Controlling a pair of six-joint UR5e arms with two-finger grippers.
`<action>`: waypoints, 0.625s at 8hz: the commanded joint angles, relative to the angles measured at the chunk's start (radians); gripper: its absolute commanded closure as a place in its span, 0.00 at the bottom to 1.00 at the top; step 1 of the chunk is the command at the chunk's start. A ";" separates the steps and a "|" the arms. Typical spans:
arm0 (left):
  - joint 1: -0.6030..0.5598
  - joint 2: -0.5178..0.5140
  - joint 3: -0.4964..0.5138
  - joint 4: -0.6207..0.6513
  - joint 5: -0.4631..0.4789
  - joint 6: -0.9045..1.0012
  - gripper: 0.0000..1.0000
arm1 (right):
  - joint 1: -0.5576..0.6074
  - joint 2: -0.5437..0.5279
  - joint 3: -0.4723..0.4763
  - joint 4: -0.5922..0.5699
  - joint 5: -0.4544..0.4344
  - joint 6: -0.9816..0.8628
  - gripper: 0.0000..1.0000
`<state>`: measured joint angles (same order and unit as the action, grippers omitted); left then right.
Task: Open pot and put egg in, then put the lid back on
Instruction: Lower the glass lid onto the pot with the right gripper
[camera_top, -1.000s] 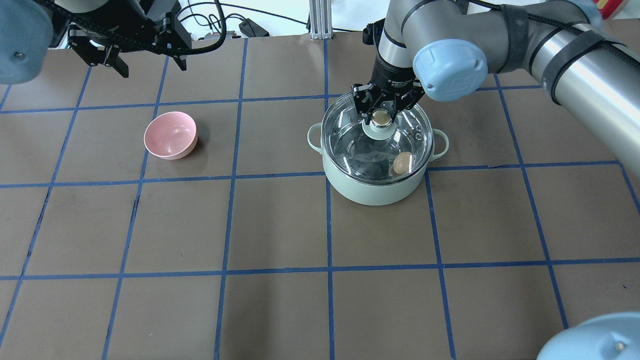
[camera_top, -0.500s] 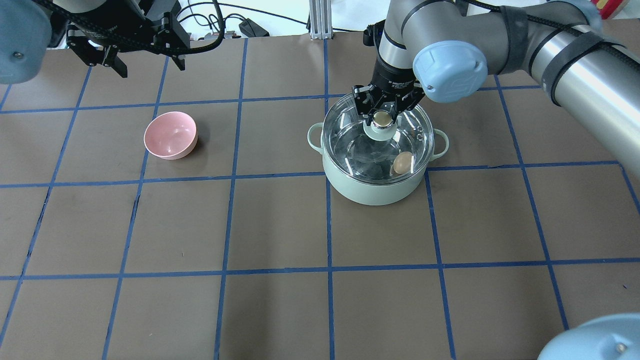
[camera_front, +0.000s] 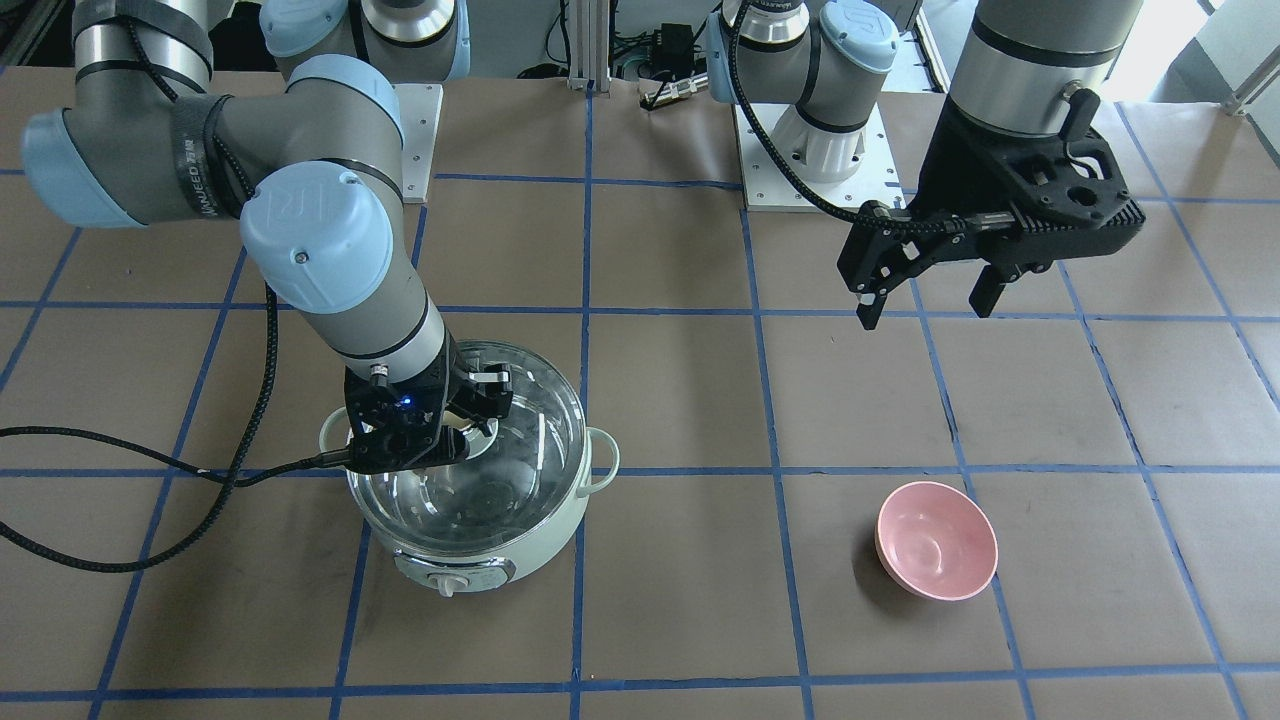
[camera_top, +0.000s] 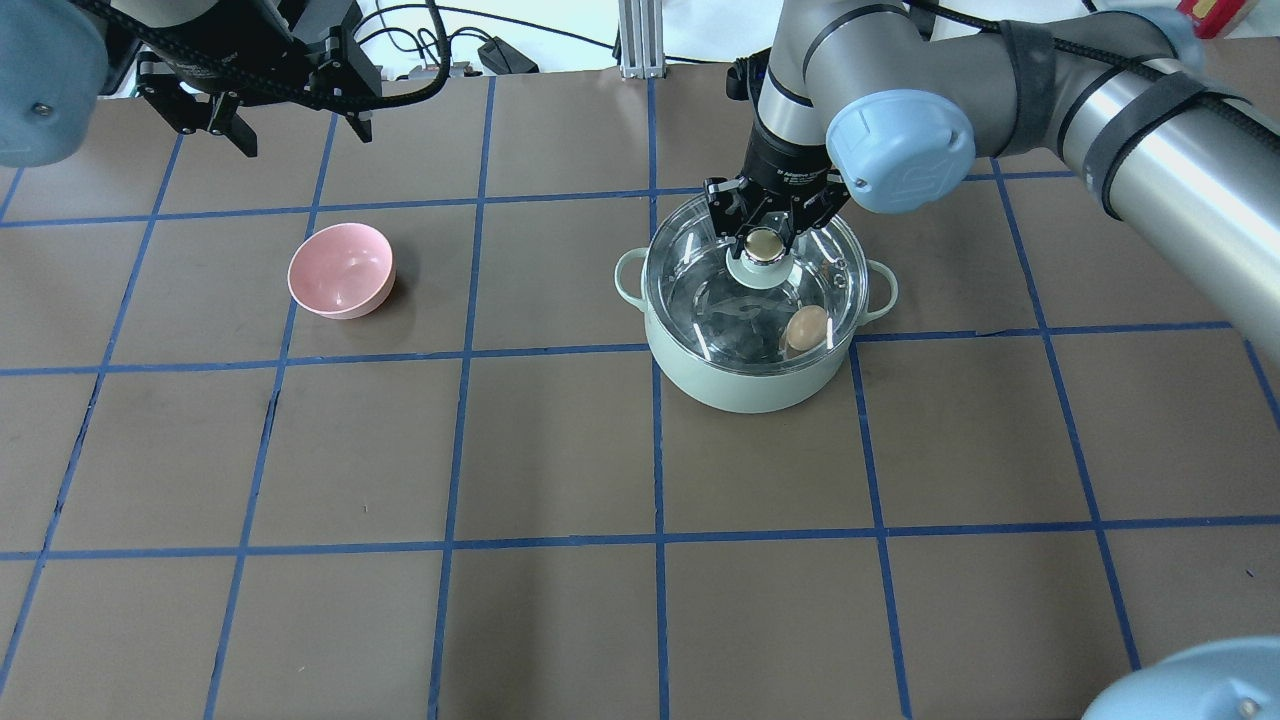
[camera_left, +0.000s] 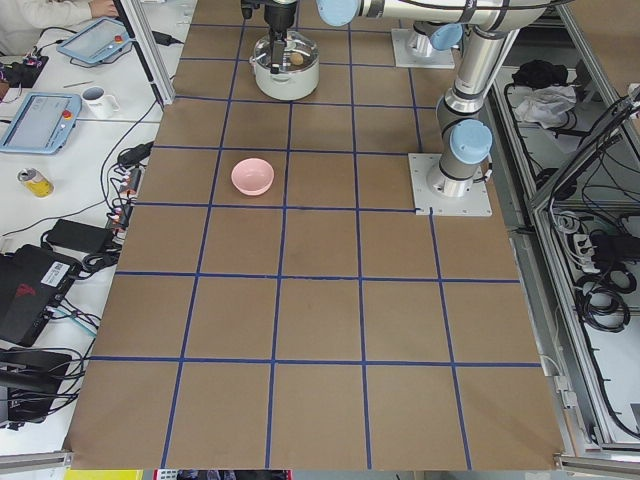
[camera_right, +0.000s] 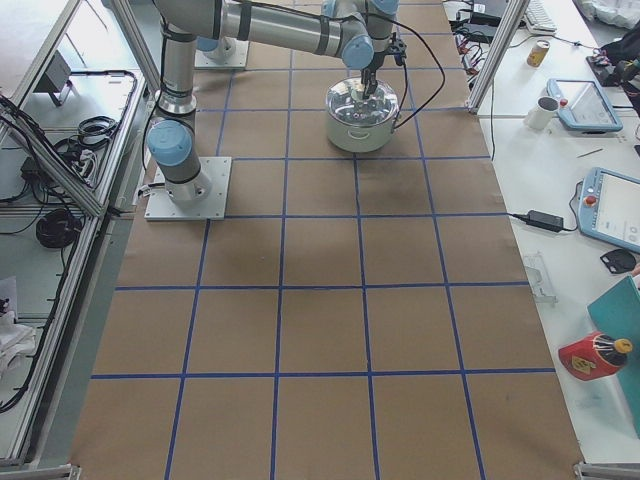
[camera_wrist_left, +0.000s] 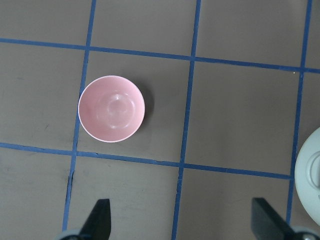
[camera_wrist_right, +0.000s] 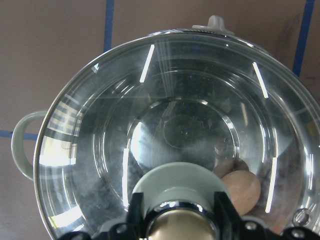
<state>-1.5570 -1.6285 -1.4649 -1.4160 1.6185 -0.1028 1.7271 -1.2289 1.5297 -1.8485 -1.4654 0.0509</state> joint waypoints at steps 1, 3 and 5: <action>-0.001 0.001 0.000 -0.004 0.001 0.000 0.00 | 0.000 -0.001 0.001 0.000 -0.009 -0.002 1.00; -0.003 0.001 0.001 -0.004 0.003 0.000 0.00 | 0.000 -0.001 0.001 -0.001 -0.013 -0.003 0.27; -0.003 0.002 0.000 -0.003 0.006 0.000 0.00 | 0.000 -0.007 0.000 0.002 -0.013 0.003 0.00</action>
<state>-1.5598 -1.6269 -1.4637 -1.4202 1.6221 -0.1028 1.7271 -1.2304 1.5314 -1.8490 -1.4794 0.0481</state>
